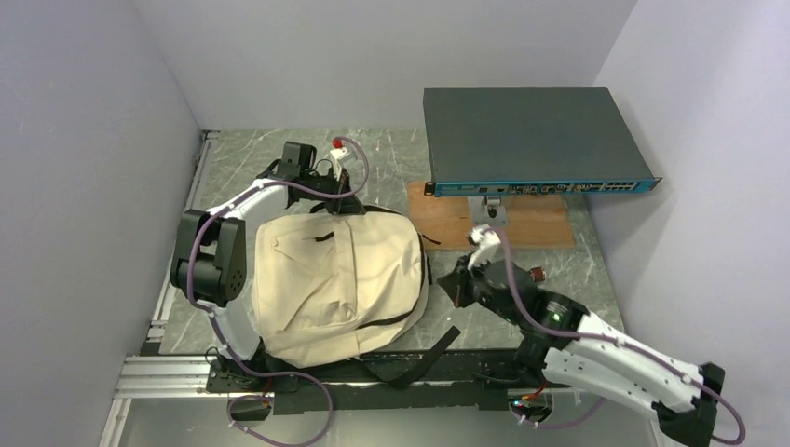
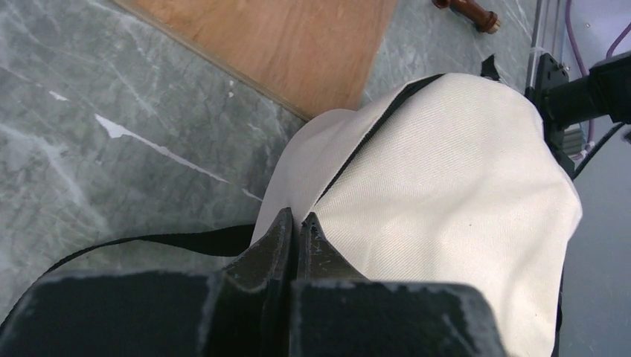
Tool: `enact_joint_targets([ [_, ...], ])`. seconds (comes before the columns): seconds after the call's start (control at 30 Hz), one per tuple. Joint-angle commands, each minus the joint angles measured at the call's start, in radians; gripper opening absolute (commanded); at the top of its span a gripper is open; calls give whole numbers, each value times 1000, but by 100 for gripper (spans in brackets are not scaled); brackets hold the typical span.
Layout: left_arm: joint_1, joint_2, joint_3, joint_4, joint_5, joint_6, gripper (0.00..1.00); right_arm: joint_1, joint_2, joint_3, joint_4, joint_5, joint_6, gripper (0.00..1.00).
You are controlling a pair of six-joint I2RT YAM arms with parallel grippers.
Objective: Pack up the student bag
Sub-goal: Zip the student bag at the center of the board.
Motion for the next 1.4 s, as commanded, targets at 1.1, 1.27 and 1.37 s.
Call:
enact_joint_targets([
  [1.1, -159, -150, 70, -395, 207, 509, 0, -82, 367, 105, 112, 96, -914, 66],
  [1.27, -173, -151, 69, -409, 189, 515, 0, -81, 411, 96, 222, 70, -939, 60],
  [1.37, -175, -160, 60, -377, 159, 475, 0, -82, 417, 116, 197, 26, -947, 33],
])
